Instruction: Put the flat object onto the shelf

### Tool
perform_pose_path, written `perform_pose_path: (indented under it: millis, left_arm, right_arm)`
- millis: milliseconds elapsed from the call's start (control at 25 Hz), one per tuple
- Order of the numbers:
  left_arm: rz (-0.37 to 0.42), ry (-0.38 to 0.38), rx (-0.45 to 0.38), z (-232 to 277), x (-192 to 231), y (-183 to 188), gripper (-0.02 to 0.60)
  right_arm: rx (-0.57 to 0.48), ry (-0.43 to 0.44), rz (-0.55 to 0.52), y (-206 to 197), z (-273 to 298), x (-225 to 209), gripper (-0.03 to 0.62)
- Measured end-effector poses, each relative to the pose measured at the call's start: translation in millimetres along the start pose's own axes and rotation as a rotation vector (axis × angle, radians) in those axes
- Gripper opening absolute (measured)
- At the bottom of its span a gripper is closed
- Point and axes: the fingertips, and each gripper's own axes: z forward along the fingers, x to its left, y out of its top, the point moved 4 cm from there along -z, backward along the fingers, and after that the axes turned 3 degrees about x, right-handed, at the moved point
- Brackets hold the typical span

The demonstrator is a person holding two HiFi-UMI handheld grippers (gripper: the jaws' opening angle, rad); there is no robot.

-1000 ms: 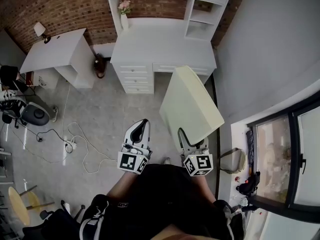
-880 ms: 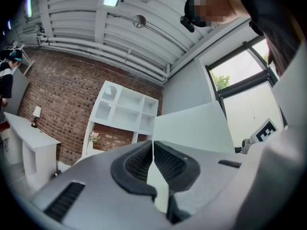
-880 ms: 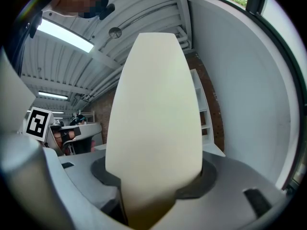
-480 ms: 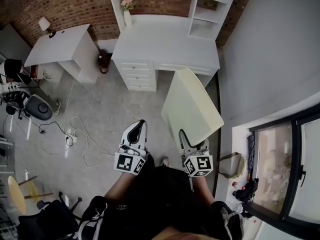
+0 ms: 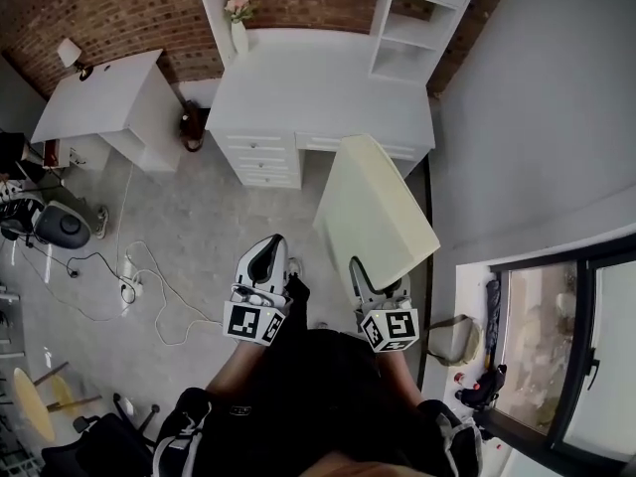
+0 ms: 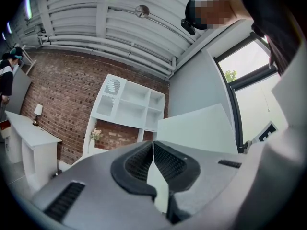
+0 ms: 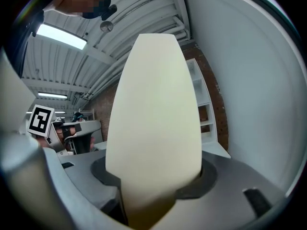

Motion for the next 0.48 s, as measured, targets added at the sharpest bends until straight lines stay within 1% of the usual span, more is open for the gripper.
perform_pose_path:
  millis: [160,360,480]
  left_arm:
    - [-0.010,-0.006,-0.012,56.1,44.4,5.2,0.017]
    - [-0.002,-0.052,-0.019,118.9,97.7,22.9,0.017]
    - [-0.007,-0.071,-0.023,147.5,123.3,28.0,0.017]
  right_arm:
    - [-0.002,-0.015,-0.027,19.8,62.6,-13.2,0.293]
    - [-0.023,-0.034,-0.048,51.9,145.1,-18.2,0.293]
    - [-0.032,-0.042,-0.049,65.2,182.3,-18.3,0.293]
